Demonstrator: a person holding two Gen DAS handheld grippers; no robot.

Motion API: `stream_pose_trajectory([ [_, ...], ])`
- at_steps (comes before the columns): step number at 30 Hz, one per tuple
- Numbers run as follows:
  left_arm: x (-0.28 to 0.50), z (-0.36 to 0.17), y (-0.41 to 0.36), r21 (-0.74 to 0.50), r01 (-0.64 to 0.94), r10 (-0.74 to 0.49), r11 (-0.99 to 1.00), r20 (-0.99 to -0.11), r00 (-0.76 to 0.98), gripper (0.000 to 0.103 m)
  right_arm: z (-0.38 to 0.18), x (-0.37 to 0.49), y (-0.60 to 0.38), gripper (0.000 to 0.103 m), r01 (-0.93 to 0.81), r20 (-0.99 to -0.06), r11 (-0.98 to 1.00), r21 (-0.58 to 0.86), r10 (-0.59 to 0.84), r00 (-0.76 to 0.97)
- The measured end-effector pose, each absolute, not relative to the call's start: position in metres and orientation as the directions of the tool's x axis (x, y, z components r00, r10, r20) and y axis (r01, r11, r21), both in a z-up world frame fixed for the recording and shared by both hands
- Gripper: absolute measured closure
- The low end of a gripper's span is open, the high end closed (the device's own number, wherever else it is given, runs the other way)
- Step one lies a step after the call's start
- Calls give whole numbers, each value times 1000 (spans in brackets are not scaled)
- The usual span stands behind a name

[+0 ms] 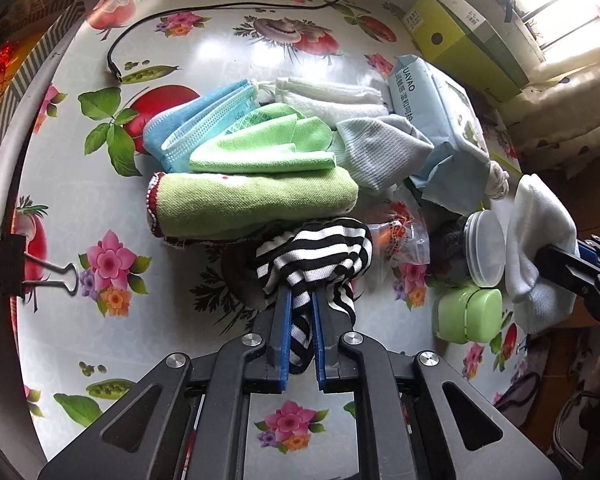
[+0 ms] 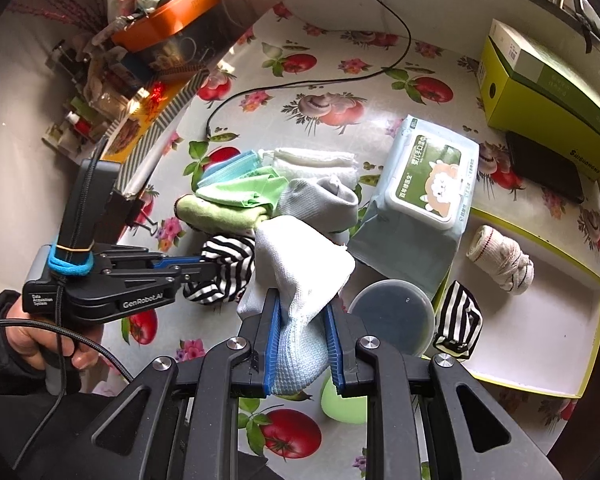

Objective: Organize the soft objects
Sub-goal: 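Carry both held socks over to the yellow-rimmed tray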

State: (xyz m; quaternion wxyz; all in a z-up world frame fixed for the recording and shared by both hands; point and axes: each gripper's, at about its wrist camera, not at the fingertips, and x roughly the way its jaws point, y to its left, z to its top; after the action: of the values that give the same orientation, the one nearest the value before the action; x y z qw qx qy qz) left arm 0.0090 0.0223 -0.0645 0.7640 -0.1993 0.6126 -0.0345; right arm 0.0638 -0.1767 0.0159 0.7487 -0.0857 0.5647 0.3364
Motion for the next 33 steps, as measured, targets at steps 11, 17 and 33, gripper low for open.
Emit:
stream_pose_trajectory([
  [11, 12, -30, 14, -362, -165, -302, 917, -903, 305, 93, 25, 74, -218, 83, -529, -890, 808, 259, 412, 195],
  [17, 26, -11, -7, -361, -115, -308, 926, -894, 325, 93, 26, 80, -248, 83, -470, -883, 842, 266, 408, 230],
  [33, 63, 14, -66, -349, 22, -337, 937, -885, 322, 93, 19, 95, -329, 83, -302, -878, 910, 284, 373, 300],
])
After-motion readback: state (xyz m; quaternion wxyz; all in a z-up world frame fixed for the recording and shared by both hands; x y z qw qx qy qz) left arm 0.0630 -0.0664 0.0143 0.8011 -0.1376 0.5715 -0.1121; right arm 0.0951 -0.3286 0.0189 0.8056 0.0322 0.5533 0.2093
